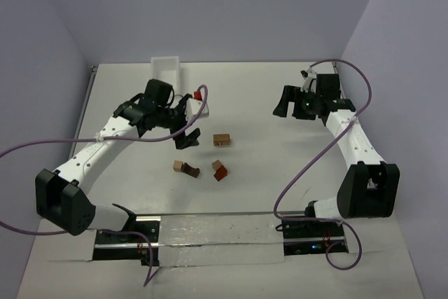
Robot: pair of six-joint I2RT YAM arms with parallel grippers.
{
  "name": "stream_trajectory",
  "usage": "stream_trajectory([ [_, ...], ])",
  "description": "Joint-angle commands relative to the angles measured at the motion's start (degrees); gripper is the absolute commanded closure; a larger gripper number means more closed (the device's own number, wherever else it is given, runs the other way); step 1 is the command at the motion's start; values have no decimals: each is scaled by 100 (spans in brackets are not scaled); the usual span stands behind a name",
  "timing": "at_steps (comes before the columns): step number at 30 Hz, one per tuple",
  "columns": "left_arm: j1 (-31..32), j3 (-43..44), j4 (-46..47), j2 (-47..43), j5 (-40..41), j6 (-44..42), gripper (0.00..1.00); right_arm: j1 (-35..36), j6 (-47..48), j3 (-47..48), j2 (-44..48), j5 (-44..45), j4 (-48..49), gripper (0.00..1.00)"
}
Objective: Build the wood block tower
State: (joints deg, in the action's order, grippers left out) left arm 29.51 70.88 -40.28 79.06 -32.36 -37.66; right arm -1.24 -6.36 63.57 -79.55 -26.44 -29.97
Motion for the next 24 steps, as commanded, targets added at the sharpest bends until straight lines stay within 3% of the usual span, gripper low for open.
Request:
stream_trajectory([
  [1, 126, -423, -830, -323, 276, -829, 1, 90, 266, -63, 399, -350, 423, 0],
  [8, 824, -808, -1120, -109, 1220, -1495, 2, 98, 271, 127, 400, -326, 325, 0],
  [14, 1407, -793, -979, 663, 1911, -1561, 15, 90, 437, 164, 467, -138, 164, 0],
  [24, 1937, -584, -772, 1487, 2623, -1616, 15, 98, 534, 126, 426, 54, 105, 0],
])
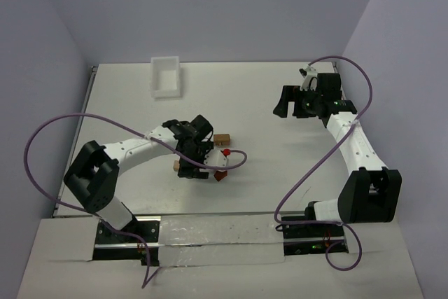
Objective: Build the wood block tower
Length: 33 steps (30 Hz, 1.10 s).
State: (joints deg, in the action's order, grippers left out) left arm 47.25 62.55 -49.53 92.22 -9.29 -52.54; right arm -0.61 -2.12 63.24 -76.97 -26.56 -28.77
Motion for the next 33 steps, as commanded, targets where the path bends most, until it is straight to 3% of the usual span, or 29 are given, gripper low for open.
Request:
stream_trajectory([
  [1, 226, 246, 186, 210, 378, -133, 16, 34, 118, 152, 175, 75, -15, 0],
  [17, 763, 260, 462, 958, 696, 114, 32, 34, 98, 83, 190, 132, -30, 0],
  [33, 777, 519, 76, 682, 504, 321, 65, 35, 61, 116, 191, -12, 19, 0],
])
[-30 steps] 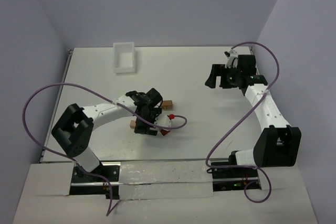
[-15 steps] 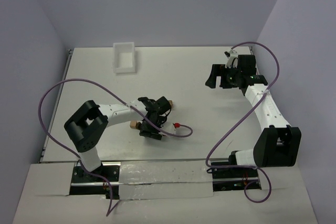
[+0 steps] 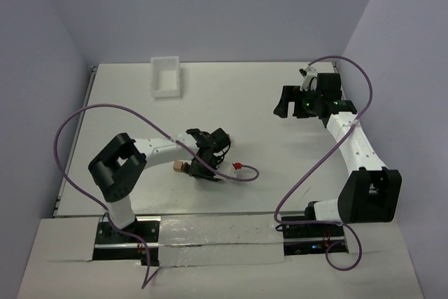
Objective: Build the wood block tower
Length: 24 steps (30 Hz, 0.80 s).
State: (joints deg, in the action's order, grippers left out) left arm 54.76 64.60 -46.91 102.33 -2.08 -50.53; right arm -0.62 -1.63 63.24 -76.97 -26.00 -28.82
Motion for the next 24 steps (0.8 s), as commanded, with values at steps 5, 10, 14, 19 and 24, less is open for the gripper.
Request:
stream_trajectory([
  [5, 0, 494, -288, -626, -337, 276, 87, 36, -13, 228, 219, -171, 11, 0],
  [10, -598, 1748, -759, -954, -1679, 903, 100, 36, 27, 375, 395, -514, 133, 0],
  [14, -1793, 3055, -897, -1223, -3526, 1908, 100, 36, -32, 483, 549, -1039, 422, 0],
  [19, -2810, 3254, 313, -1961, -5041, 3634, 100, 259, -186, 565, 737, -1858, 927, 0],
  [24, -3664, 1386, 4023, -3097, -6128, 7239, 100, 1023, -317, 1006, 735, -2311, 1397, 5],
])
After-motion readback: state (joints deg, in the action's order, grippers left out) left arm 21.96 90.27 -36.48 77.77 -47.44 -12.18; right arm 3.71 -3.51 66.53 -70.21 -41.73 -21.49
